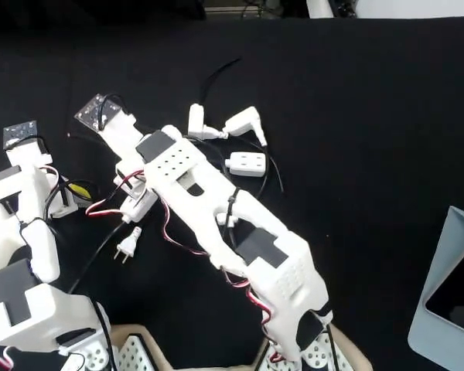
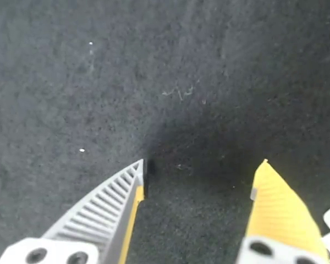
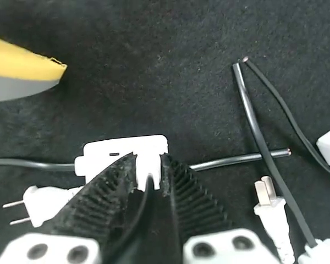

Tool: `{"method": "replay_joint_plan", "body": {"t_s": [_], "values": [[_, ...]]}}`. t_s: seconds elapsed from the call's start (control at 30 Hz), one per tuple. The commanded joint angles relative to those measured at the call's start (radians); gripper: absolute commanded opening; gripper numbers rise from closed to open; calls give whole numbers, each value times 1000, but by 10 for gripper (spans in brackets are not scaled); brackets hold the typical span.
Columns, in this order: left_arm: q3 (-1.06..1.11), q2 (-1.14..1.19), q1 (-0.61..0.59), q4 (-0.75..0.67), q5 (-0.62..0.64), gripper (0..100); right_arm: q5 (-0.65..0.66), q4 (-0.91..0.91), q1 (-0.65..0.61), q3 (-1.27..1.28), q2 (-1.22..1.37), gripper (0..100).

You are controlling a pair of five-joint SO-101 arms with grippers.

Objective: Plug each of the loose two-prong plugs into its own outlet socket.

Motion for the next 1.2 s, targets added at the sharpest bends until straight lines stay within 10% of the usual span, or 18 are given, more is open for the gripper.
{"method": "replay_joint_plan", "body": {"t_s": [0.0, 0.93, 1.17], "values": [[-7, -6, -8, -17, 9, 306, 8, -23, -6, -41, 15, 11], [-7, -5, -8, -17, 9, 306, 3, -5, 61, -82, 90, 11], [-7, -5, -8, -17, 9, 306, 0, -298, 169, -130, 67, 11]]}}
